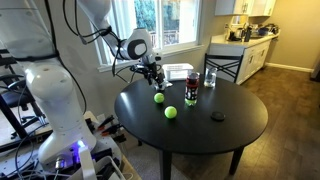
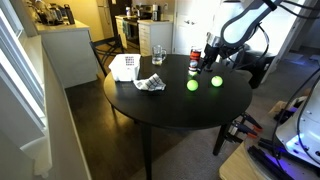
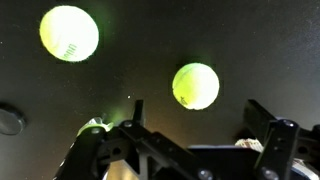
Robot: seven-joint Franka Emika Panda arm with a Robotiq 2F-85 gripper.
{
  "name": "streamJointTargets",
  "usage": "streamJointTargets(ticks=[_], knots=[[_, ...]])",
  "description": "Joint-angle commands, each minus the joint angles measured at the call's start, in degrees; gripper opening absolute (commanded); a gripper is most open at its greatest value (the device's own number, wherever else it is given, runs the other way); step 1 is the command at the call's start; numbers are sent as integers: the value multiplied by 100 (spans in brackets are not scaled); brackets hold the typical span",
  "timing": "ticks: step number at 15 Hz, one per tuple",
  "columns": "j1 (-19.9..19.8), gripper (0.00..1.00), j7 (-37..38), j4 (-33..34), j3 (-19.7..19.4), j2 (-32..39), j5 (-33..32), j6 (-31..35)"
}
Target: Put the tennis ball on the left in the container.
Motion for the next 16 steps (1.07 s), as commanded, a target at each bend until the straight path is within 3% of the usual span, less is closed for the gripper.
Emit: streamJointTargets(ticks=[1,3,8,16], knots=[[15,100,-410,47,-95,566,449,544],[-62,100,-224,178,-161,875,189,691],[-26,100,-301,625,-279,1389,336,695],[50,100,-439,1209,101,1894,668,664]])
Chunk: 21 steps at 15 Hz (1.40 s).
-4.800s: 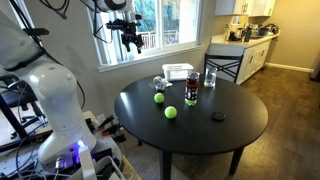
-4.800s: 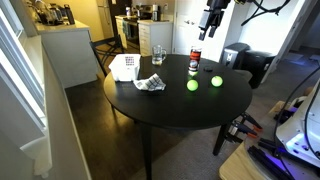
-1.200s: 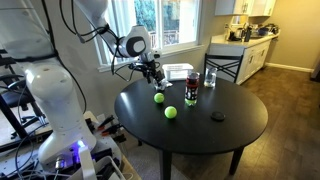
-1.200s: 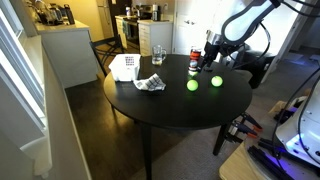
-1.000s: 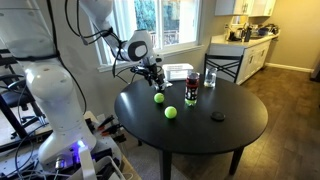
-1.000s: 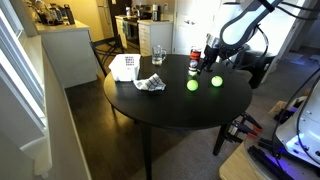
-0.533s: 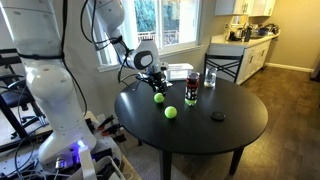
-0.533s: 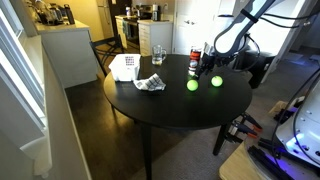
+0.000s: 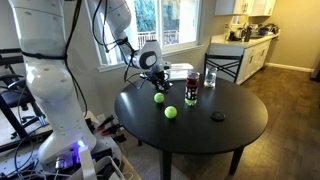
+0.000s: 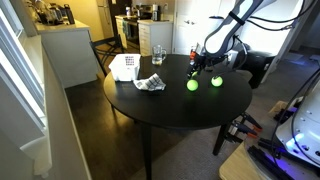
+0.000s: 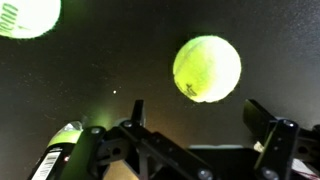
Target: Put the tennis ball on the left in the container.
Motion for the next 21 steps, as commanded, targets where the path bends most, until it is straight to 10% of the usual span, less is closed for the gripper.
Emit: streamJointTargets(ticks=[1,20,21], knots=[[15,100,-268,170,203,285,287,72],[46,100,-137,138,192,393,304,-368],[11,75,-188,129,227,387,350,-382]])
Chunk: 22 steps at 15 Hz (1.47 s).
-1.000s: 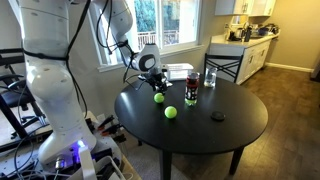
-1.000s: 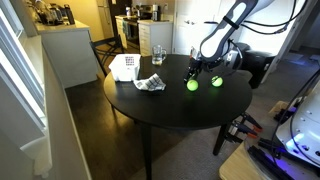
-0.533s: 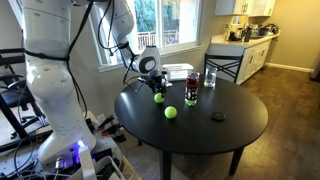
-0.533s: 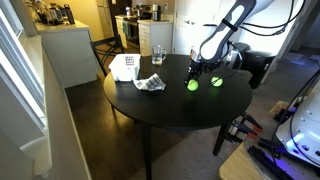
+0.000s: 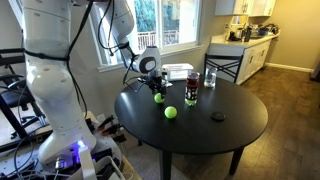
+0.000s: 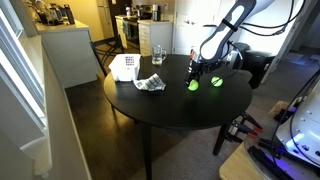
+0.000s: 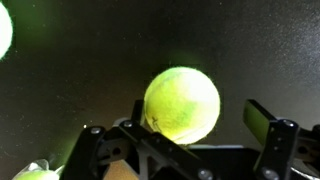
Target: Put the tennis ball on the left in the container.
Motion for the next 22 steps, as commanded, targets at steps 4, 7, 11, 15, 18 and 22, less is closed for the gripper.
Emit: streamJointTargets(ticks=[4,7,11,15,18,22], knots=[[-15,53,-192,-88,10,-148,183,-176],[24,42,-143,-152,-29,-303,126,-216],[117,39,-93,-432,-19,-1090,31,-421],[260,39,61,-616,-57,-2052,-323,-641],[169,39,436,-628,-24,-2571,-1074,-854],[-224,39,975,-670,67,-3054,-2023,-1031]])
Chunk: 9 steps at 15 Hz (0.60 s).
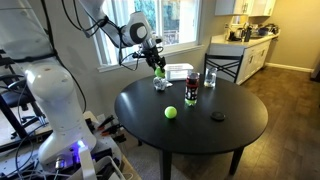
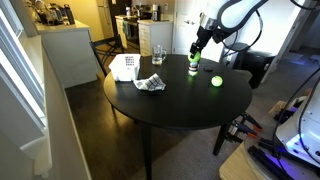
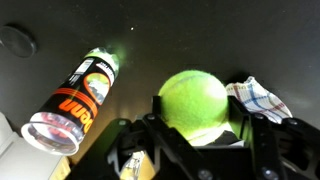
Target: Put the tennis ball on the left in the container.
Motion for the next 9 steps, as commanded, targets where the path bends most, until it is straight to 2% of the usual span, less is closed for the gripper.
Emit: streamJointTargets(ticks=[1,5,9], knots=[[-443,39,570,-203,100,-573,-895,-238],[-989,39,872,-121,117,-828,-1874,-605],[-1378,39,1170,17,24,-840,-2640,-492]])
